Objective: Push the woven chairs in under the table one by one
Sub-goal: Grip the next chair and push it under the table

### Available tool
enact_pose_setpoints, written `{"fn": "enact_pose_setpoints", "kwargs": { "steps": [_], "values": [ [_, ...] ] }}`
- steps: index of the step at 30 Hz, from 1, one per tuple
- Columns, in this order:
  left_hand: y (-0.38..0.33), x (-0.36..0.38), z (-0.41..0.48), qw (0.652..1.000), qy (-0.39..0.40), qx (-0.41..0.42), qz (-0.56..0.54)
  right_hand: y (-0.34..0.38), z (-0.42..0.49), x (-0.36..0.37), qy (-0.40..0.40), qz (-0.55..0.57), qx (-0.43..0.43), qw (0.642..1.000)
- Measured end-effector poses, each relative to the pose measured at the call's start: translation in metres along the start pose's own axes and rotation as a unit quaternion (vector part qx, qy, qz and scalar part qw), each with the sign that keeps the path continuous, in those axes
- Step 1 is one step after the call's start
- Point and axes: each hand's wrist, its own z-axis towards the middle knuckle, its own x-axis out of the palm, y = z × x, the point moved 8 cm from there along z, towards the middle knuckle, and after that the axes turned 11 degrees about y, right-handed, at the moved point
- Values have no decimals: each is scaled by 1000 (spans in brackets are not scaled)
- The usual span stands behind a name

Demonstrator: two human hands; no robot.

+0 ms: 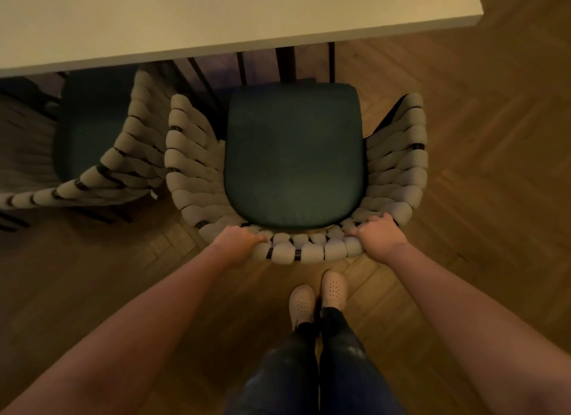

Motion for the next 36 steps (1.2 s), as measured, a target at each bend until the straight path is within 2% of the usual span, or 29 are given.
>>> {"fn": "enact_pose_setpoints", "kwargs": {
  "steps": [7, 15, 24, 36],
  "values": [
    [24, -8, 9, 999, 30, -15, -10, 6, 15, -26, -47, 11, -10, 999],
    [37, -26, 25, 999, 15, -44, -17, -7, 25, -54, -89, -16, -21, 996],
    [70, -60, 48, 995, -22, -87, -42, -26, 62, -93, -95, -3, -18, 995],
    [128, -83, 86, 993, -3, -89, -76, -34, 111, -147, -119, 9, -24, 993]
  ]
}}
